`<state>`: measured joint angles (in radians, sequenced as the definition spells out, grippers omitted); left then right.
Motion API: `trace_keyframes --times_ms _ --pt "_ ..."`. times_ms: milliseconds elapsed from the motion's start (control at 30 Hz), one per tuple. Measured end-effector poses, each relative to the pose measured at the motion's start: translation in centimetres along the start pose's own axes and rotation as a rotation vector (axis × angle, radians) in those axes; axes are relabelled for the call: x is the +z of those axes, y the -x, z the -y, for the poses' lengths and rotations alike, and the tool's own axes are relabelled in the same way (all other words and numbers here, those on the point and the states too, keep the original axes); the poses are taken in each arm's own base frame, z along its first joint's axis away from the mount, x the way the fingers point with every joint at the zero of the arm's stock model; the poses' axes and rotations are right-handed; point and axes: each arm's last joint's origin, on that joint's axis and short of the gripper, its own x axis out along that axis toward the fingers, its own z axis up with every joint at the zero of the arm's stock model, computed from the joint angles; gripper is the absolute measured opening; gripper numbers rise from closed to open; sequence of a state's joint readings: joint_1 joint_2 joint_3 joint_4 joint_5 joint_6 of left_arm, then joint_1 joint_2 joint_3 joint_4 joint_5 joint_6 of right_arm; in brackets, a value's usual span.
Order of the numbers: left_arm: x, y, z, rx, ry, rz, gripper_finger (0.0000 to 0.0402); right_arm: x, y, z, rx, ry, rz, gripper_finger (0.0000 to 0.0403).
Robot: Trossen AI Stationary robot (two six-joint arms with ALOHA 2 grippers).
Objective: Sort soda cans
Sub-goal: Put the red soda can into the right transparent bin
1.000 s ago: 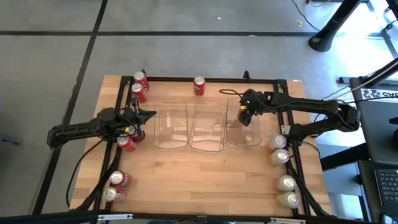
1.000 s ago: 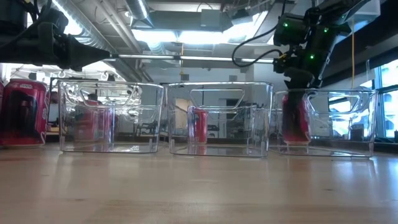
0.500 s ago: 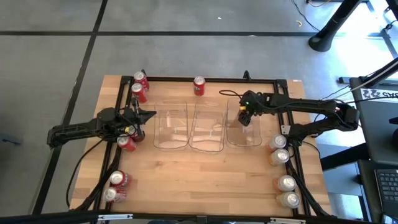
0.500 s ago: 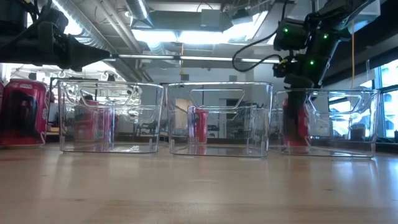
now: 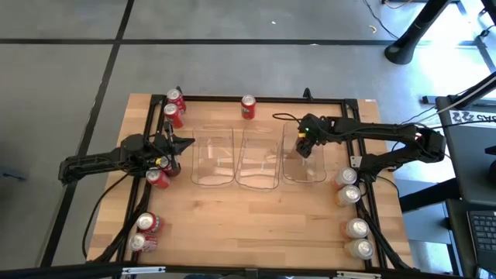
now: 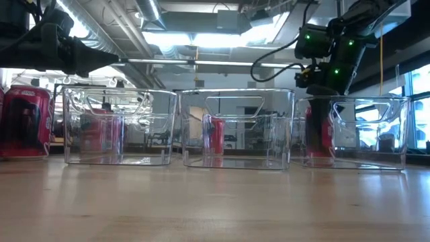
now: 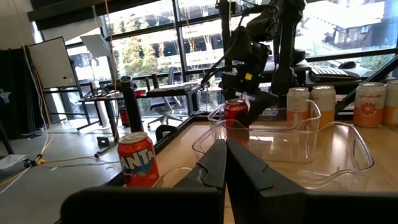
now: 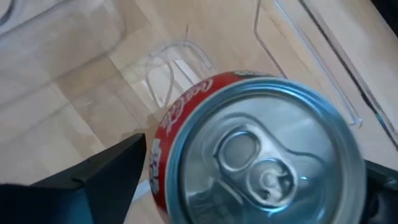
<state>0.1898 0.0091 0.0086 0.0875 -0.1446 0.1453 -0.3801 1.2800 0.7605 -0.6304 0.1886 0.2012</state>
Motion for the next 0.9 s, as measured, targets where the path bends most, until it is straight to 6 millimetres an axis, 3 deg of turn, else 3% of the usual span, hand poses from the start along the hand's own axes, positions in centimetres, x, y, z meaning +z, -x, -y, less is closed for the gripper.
trace_keyframes --times_ms 233,600,733,900 --pt "0.0 0.0 0.0 0.0 0.026 0.002 0.0 1.7 1.8 0.0 0.005 0.025 0.028 0.0357" --pt "0.4 0.0 -0.2 0.037 0.048 0.042 0.0005 4.4 5.1 0.1 0.015 0.065 0.102 0.0358" --pt "0.7 0.0 -0.3 0.072 0.076 0.058 0.0051 4.9 5.2 0.0 0.021 0.091 0.152 0.0358" --pt "1.6 0.2 -0.6 0.123 0.087 0.083 0.015 5.9 4.8 -0.4 0.066 0.137 0.302 0.0358"
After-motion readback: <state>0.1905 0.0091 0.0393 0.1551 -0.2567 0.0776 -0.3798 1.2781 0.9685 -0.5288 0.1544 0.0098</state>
